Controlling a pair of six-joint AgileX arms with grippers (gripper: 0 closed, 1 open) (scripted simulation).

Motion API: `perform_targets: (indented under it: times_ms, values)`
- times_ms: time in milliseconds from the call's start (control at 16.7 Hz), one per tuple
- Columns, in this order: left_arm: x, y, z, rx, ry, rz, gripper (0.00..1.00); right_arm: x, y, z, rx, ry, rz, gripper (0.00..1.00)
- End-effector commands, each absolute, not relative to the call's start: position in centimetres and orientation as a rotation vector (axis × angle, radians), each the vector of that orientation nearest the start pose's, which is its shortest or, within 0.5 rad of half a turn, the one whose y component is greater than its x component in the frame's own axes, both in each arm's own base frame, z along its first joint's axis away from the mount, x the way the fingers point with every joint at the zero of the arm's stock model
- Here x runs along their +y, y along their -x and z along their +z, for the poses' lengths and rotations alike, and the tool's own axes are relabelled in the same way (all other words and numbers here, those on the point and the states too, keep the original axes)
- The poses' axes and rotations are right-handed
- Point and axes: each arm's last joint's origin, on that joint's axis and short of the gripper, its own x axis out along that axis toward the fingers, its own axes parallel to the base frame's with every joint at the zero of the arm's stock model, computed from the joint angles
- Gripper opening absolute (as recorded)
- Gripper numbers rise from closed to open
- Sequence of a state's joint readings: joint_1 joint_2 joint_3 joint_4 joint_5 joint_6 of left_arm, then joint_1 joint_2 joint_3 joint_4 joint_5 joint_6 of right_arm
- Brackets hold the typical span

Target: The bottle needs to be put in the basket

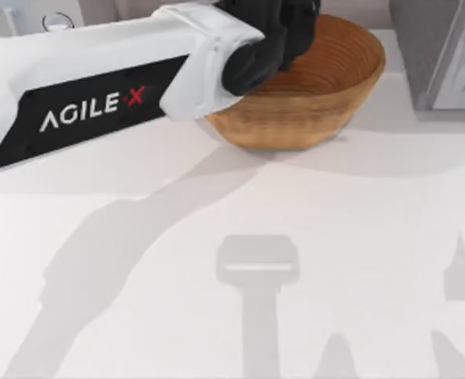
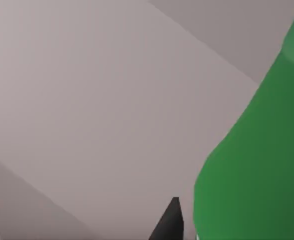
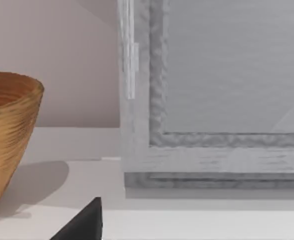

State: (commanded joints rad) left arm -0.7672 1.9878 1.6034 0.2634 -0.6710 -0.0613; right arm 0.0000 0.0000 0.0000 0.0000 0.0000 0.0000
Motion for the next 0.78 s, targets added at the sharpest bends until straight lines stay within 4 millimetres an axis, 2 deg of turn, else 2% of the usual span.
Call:
perform_targets:
  times_ms: [240, 600, 780]
  values:
    - [-33.9, -35.3, 30.5, 0.097, -0.003, 0.014, 0.0, -0.1, -10.6, 16.0, 0.0, 0.0, 0.0, 1.0]
    - [-33.9, -35.3, 30.7, 0.094, -0.001, 0.018, 0.0, -0.1, -10.6, 16.0, 0.0, 0.0, 0.0, 1.0]
    - [-34.1, -36.9, 29.1, 0.101, -0.01, 0.019, 0.0, -0.1, -10.6, 16.0, 0.0, 0.0, 0.0, 1.0]
